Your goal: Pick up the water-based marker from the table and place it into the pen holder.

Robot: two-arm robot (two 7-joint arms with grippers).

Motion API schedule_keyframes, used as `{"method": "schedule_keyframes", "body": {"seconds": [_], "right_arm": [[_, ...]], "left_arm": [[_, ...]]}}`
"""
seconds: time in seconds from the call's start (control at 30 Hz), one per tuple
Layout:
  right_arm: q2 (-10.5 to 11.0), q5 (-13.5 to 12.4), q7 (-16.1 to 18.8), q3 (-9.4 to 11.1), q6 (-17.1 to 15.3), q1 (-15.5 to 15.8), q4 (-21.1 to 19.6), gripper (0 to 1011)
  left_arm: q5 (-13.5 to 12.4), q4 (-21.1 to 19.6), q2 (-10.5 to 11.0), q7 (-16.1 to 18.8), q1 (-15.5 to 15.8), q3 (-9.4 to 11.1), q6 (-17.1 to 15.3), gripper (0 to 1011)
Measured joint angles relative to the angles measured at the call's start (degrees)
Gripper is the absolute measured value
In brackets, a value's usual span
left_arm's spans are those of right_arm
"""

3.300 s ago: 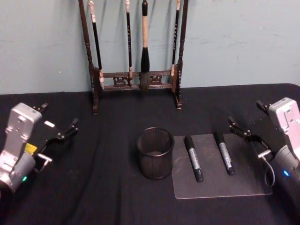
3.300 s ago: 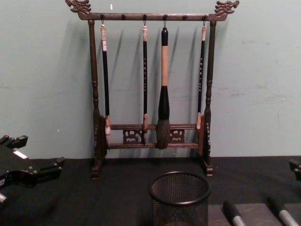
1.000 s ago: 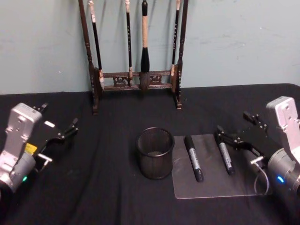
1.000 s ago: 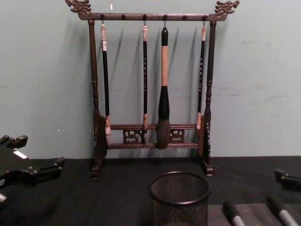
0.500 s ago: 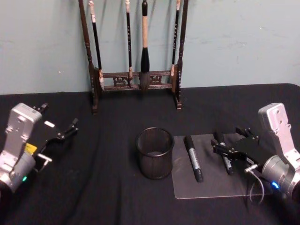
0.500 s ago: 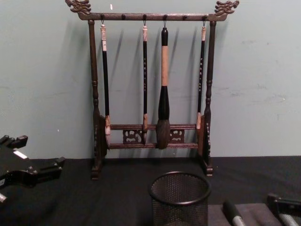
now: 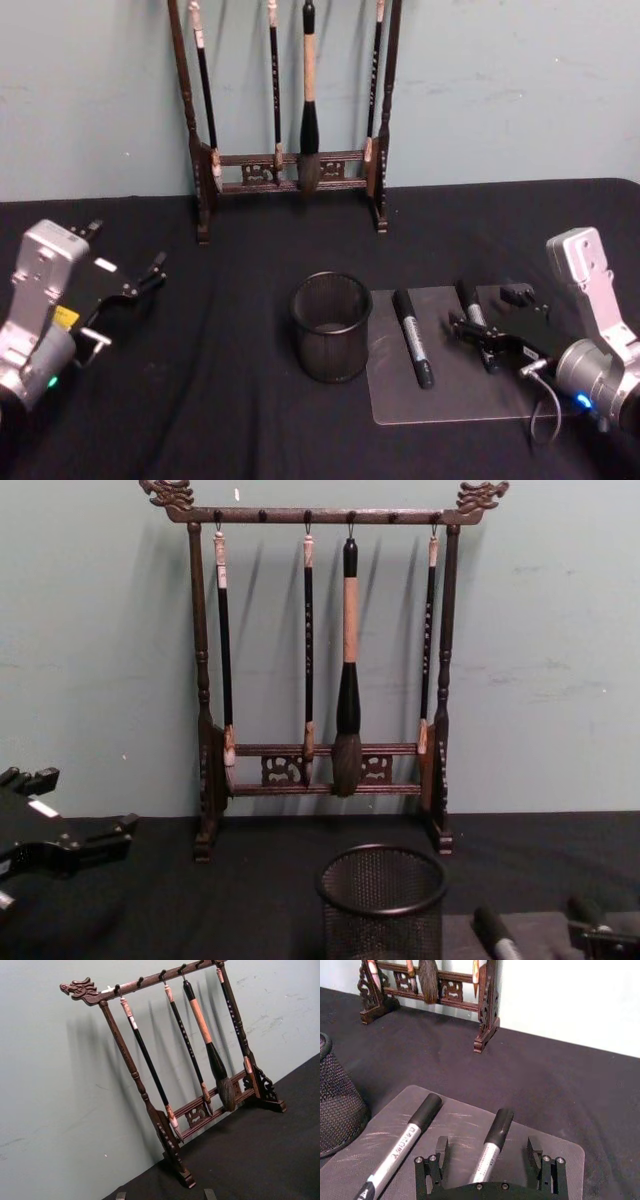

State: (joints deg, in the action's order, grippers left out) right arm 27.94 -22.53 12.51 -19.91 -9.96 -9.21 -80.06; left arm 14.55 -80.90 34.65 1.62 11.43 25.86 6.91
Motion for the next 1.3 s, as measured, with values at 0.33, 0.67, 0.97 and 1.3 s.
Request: {"method": "schedule_keyframes", "body": {"seconds": [0.33, 0.67, 0.97, 1.3], "right_arm": [[-0.8, 1.8, 1.0, 0.4, -0.2, -0.1, 1.2, 1003], [-1.7, 3.1, 2.1, 1.1, -0.4, -0.3, 2.4, 1002], [-2.7, 3.4, 3.4, 2.2, -0.4, -0.1, 2.8, 1002], [-3.5, 4.1, 4.6, 3.2, -0.4, 0.0, 3.2, 1003]], "left_arm": [[0.0, 0.0, 0.0, 0.0, 0.0, 0.0, 0.0, 1009], [0.0, 0.0, 0.0, 0.0, 0.0, 0.0, 0.0, 1009], [0.0, 0.0, 0.0, 0.0, 0.0, 0.0, 0.0, 1009], [0.0, 0.0, 0.0, 0.0, 0.0, 0.0, 0.0, 1009]]}}
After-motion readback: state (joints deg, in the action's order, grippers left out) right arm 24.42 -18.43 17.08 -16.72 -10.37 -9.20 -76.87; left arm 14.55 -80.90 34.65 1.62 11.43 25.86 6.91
